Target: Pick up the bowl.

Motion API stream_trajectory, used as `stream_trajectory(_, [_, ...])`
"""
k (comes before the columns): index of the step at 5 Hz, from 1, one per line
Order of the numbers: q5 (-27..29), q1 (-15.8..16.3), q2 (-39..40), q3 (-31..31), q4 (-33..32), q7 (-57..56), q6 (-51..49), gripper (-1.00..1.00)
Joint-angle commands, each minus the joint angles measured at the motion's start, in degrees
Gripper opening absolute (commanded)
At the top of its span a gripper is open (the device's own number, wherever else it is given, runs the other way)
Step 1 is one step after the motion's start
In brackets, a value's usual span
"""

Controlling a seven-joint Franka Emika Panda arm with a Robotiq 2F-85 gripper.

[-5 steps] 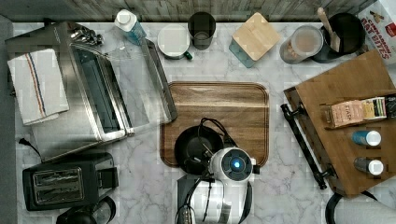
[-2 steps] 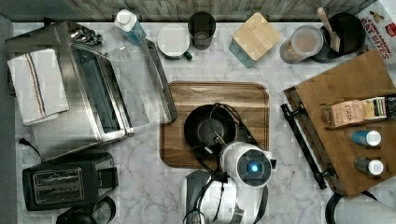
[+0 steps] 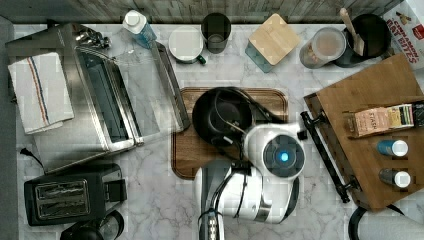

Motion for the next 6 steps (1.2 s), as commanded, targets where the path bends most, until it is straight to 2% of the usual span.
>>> stream_trajectory(1, [3.9, 4.7, 3.2, -0.9, 29.7, -29.2, -18.1, -1.00])
stream_trajectory(2, [3.9, 3.9, 3.2, -0.1, 29.7, -29.3, -18.1, -1.00])
stream_trajectory(6, [3.9, 4.8, 3.2, -1.0, 29.7, -29.2, -18.1, -1.00])
